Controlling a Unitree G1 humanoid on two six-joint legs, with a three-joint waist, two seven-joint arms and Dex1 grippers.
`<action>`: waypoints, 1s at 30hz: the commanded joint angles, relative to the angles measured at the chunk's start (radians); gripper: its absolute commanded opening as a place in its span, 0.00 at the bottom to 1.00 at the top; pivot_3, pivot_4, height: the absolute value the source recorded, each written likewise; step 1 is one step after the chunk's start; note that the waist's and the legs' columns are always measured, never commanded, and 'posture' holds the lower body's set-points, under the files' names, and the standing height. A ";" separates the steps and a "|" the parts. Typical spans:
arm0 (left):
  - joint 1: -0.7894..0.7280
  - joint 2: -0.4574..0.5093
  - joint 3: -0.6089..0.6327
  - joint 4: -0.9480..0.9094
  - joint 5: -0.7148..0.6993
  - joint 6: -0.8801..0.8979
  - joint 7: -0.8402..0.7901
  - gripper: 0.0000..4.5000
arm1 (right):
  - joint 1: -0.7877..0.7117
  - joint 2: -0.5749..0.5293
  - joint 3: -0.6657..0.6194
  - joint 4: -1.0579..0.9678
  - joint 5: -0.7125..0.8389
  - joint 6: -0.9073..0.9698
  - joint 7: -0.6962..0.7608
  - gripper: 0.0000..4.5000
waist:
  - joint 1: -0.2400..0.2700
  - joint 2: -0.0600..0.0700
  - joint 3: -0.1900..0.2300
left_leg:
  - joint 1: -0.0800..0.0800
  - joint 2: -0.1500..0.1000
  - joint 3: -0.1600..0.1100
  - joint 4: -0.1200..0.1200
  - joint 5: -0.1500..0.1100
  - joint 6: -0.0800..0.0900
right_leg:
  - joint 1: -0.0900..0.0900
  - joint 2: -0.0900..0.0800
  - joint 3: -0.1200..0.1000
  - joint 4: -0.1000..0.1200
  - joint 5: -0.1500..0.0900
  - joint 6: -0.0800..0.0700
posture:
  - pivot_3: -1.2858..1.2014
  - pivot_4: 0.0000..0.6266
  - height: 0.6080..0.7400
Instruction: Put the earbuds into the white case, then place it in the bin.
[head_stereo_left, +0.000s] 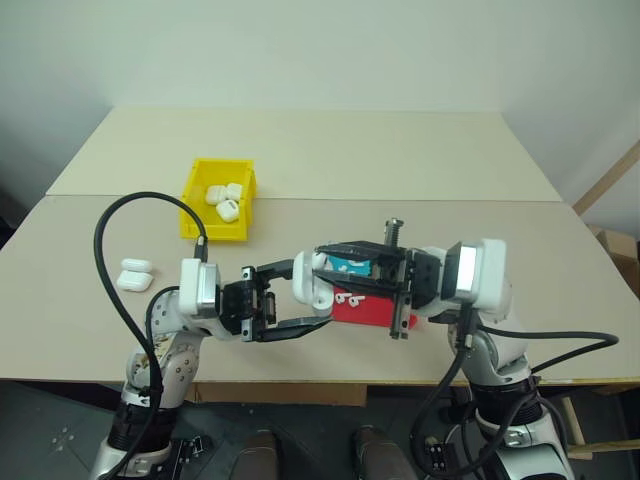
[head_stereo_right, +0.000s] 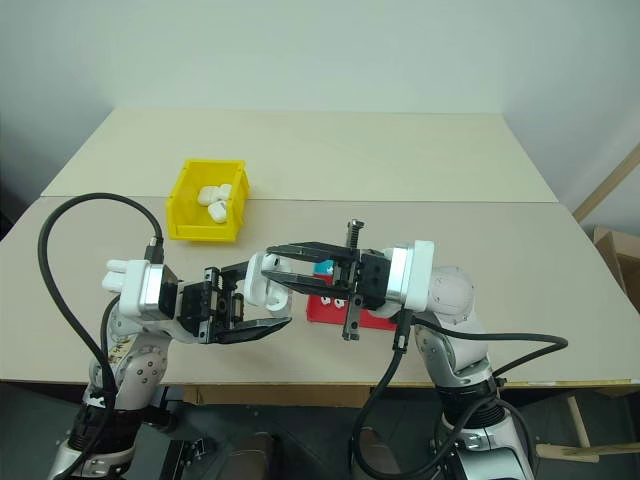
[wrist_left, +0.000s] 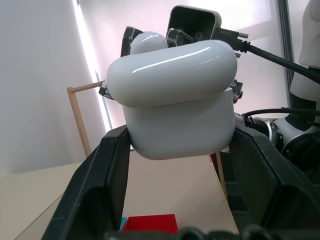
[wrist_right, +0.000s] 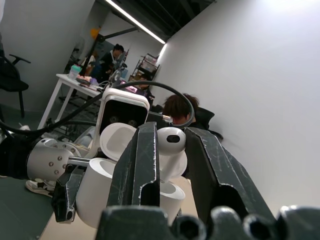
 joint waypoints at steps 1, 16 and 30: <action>-0.014 -0.009 0.003 -0.025 -0.002 -0.026 0.000 0.60 | 0.002 -0.012 0.003 -0.015 -0.003 -0.019 0.000 0.18 | 0.000 0.000 0.000 | 0.000 0.000 0.000 0.000 0.000 0.000 | 0.000 0.000 0.000 0.000 0.000 0.000 | 0.52 0.24 1.00; -0.016 -0.020 0.005 -0.009 0.014 -0.036 -0.010 0.60 | 0.002 -0.033 0.013 -0.002 -0.030 -0.066 0.006 0.62 | 0.000 0.000 0.000 | 0.000 0.000 0.000 0.000 0.000 0.000 | 0.000 0.000 0.000 0.000 0.000 0.000 | 0.52 0.24 1.00; 0.092 0.063 0.076 0.037 0.058 -0.137 -0.078 0.60 | -0.216 -0.379 -0.093 0.073 0.065 0.346 0.019 0.62 | -0.005 0.001 0.000 | 0.001 0.000 0.001 0.000 0.000 0.000 | 0.000 0.000 0.001 0.000 0.000 0.000 | 0.52 0.24 1.00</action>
